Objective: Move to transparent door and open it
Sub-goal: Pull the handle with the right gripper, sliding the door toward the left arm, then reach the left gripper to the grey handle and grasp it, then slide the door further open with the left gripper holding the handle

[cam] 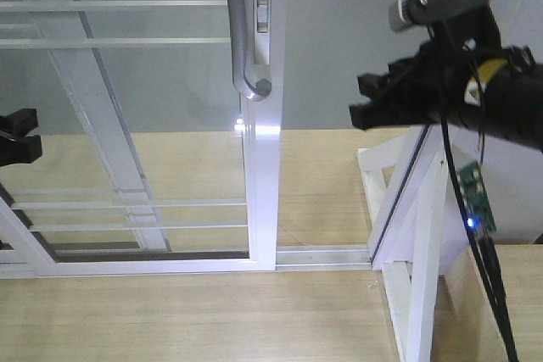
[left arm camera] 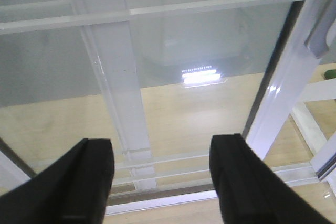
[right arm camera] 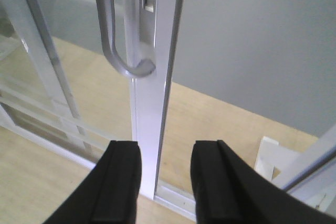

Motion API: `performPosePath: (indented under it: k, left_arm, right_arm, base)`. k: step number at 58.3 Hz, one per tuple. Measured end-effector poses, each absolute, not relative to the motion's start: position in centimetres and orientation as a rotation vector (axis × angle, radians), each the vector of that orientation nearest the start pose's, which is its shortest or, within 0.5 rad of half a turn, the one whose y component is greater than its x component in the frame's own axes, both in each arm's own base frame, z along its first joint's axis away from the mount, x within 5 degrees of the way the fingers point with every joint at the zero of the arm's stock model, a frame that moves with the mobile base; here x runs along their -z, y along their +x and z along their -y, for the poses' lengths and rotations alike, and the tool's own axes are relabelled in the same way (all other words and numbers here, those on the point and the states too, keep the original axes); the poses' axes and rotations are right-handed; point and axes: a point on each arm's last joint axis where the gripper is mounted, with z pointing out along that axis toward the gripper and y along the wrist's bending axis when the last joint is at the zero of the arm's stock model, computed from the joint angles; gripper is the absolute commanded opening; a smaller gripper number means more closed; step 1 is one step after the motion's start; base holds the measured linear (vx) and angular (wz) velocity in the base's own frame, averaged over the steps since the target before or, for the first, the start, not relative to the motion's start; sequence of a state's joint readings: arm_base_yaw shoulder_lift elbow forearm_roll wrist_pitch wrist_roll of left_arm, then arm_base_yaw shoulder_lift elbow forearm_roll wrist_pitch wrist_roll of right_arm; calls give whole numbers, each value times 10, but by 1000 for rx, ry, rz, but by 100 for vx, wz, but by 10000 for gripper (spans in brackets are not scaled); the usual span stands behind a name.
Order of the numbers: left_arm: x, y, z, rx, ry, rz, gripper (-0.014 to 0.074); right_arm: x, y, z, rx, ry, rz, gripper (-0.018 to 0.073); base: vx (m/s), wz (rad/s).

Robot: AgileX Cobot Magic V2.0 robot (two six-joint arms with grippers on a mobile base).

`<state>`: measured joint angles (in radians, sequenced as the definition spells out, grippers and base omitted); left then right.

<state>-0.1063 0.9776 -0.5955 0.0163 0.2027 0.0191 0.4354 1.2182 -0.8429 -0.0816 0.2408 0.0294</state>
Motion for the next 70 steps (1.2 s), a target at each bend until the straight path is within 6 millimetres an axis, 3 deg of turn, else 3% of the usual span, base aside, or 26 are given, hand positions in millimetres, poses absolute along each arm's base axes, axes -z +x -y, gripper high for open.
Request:
performPosePath:
  k: [10,22,35,42,54,70]
  left_arm:
    - [-278,207,49,91,319,-2023,514]
    - [-264,234,87,209,374,-1871,514]
    - [-236,276,114,241,381,-1810,514]
    - [-229,309,130,244,384,-1800,514]
    - [-235,359,152,253,372,-1741,514]
    - [-242,403,171,257,371,-1728,514]
  right_arm:
    - [-292,199,-91,-219,-485,-2035,318]
    - [-300,178,-81,-230,-469,-1971,318]
    - [-303,176,-80,-235,-462,-1954,318]
    - [-303,176,-80,-235,-462,-1955,318]
    - [-303,176,-80,-235,-462,-1955,318]
    - [-303,176,-80,-236,-461,-1955,318]
  base:
    - [0,0]
    - [0,0]
    - [0,0]
    - [0,0]
    - [0,0]
    - [0,0]
